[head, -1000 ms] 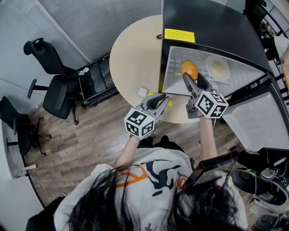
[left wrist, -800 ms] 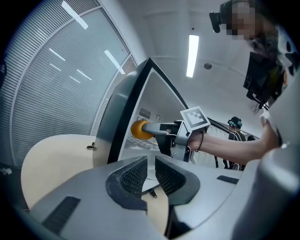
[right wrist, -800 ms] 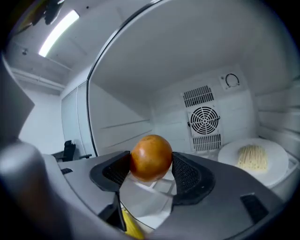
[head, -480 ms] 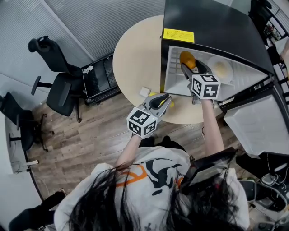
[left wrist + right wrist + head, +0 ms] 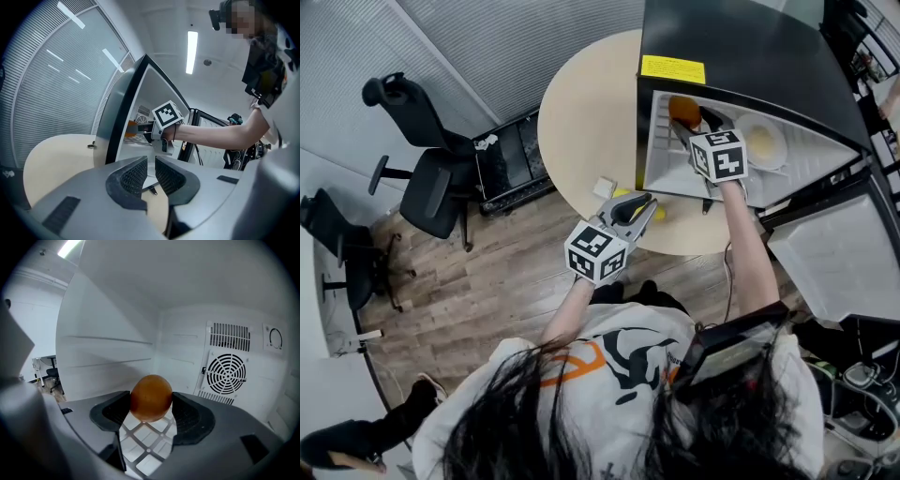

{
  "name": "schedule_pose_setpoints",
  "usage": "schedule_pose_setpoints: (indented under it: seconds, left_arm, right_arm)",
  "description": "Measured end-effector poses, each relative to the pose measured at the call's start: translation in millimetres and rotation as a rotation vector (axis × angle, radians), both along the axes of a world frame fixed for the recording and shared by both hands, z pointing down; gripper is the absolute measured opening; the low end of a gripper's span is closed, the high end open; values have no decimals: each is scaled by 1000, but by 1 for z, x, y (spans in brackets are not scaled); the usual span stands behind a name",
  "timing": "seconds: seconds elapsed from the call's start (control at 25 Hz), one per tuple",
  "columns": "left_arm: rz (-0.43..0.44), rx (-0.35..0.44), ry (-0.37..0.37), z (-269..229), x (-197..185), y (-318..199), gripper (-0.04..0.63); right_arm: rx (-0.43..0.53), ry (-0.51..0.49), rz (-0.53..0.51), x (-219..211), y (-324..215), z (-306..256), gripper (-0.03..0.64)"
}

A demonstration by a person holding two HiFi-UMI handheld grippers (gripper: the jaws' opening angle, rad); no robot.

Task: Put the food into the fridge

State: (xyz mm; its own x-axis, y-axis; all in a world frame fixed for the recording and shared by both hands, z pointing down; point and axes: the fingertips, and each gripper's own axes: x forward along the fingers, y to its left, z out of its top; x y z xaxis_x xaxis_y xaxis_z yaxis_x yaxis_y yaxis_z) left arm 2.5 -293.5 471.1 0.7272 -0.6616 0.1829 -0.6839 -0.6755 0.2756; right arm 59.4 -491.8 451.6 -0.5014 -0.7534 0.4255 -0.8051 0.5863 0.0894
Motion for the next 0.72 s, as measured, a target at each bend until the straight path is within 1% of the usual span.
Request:
schedule_pose_setpoints:
  seconds: [0.28,0.48,0.6,0.72]
  left_arm:
    - [-13,-6,-6,2,-5,1,49]
    - [-14,-7,-6,4,-7,1,49]
    - [-16,-8,-5,4,-8,1,49]
    - [-21,-10,-3,4,-10,0,49]
  right_arm:
    - [6,24,-9,-1,-4,1,291]
    - [-9,47,-13,-2,-3,8,293]
    - [-12,40,-2,-1,-3,9,293]
    - [-27,0,10,-1,-3,7,307]
